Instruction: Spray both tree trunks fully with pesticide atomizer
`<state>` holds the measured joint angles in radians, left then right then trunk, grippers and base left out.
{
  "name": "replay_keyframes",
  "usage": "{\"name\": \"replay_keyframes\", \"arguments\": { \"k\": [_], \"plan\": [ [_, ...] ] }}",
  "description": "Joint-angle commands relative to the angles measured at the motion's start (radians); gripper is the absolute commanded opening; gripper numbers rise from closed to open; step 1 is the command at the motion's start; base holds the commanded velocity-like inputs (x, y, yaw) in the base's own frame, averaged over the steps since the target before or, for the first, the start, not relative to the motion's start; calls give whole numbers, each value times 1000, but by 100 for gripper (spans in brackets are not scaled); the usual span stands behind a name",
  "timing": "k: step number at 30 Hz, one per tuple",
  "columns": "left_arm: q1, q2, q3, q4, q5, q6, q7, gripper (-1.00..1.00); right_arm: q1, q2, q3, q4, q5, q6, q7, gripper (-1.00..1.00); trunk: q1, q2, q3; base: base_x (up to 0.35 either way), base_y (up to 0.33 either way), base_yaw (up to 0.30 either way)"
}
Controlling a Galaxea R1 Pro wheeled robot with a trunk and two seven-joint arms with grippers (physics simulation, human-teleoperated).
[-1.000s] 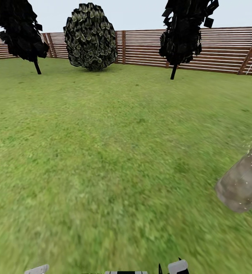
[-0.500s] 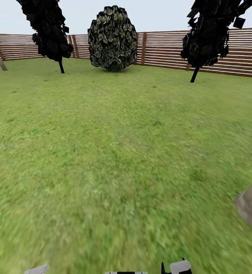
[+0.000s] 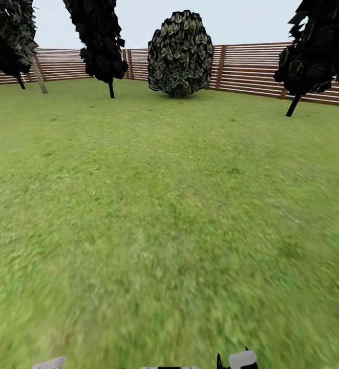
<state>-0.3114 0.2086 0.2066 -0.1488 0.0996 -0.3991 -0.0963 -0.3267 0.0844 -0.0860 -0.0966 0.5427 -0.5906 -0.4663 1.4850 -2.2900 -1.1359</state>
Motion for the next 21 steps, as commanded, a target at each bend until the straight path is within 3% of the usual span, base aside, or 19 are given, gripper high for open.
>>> {"name": "replay_keyframes", "arguments": {
  "k": [1, 21],
  "plan": [
    [0, 0, 0, 0, 0, 0, 0, -100, 0, 0, 0, 0, 0, 0, 0, 100, 0, 0, 1, 0, 0, 286],
    [0, 0, 0, 0, 0, 0, 0, -100, 0, 0, 0, 1, 0, 0, 0, 100, 0, 0, 10, 0, 0, 287]
  ]
}}
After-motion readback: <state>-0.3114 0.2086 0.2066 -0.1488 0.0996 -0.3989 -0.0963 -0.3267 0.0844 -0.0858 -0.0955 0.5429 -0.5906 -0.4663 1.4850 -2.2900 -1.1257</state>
